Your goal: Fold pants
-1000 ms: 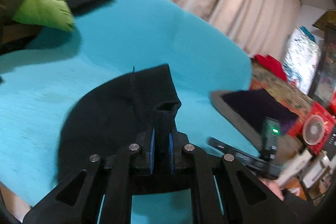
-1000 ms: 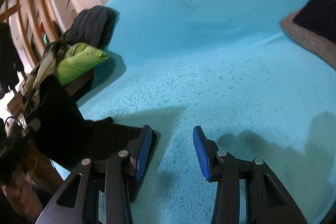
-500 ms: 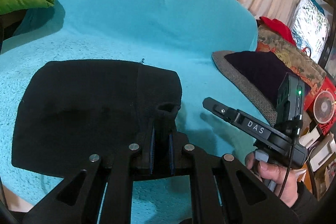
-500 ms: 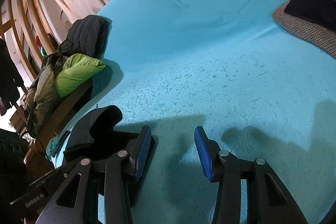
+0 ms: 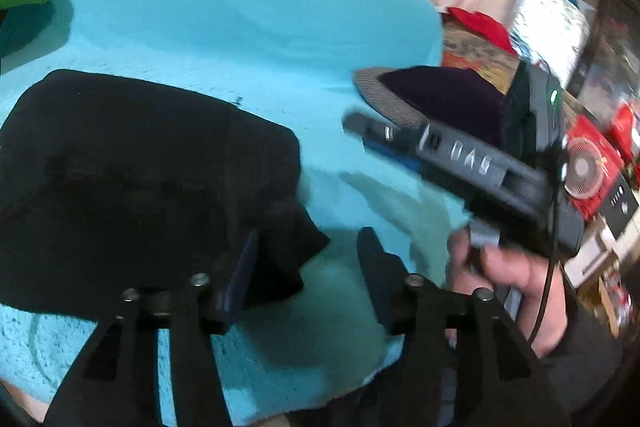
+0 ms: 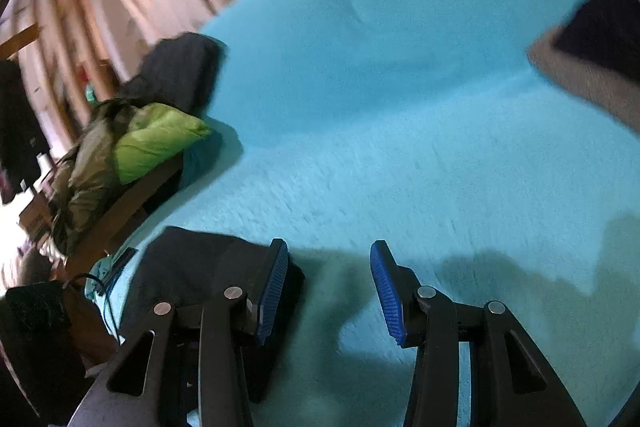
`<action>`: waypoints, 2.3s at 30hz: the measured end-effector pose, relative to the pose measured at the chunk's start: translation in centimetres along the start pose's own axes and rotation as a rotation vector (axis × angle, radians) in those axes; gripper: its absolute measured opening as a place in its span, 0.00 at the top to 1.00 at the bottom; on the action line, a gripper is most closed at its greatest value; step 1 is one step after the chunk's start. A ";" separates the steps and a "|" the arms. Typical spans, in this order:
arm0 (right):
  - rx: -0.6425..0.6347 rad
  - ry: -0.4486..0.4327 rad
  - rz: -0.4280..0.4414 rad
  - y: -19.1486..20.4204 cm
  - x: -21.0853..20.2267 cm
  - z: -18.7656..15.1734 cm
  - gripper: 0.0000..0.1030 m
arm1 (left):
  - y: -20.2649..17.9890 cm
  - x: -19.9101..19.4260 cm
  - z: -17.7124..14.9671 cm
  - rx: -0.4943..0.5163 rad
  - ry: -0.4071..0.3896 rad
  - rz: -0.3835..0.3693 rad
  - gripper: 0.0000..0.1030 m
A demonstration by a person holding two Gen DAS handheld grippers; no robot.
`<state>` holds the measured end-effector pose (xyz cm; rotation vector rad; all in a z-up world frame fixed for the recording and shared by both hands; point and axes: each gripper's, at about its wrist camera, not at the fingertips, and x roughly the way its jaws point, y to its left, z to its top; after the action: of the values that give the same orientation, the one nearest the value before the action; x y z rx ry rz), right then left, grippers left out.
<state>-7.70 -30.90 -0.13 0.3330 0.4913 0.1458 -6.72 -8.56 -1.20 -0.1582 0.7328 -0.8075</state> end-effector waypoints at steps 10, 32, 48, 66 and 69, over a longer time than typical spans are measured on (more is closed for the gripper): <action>-0.349 0.092 0.266 7.8 -0.3 -3.0 0.63 | 1.6 -8.4 -2.1 0.009 -0.074 -0.045 0.51; -0.311 0.283 0.127 7.2 3.5 -5.5 0.85 | 11.0 -6.8 0.1 -0.263 -0.043 0.169 0.99; -0.211 0.268 0.041 4.6 9.4 -2.2 0.83 | 16.5 -1.1 7.2 -0.292 0.082 0.135 0.99; -0.350 0.241 0.040 10.2 4.6 -6.6 0.79 | 17.2 -0.7 8.9 -0.339 0.076 0.238 0.99; -0.372 0.178 0.058 10.0 4.1 -7.2 0.79 | 16.6 -0.4 9.5 -0.312 0.069 0.248 0.99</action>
<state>-8.15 -18.66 -4.44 -0.0304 0.6181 0.3198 9.23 1.90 -0.48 -0.3146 0.9215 -0.4608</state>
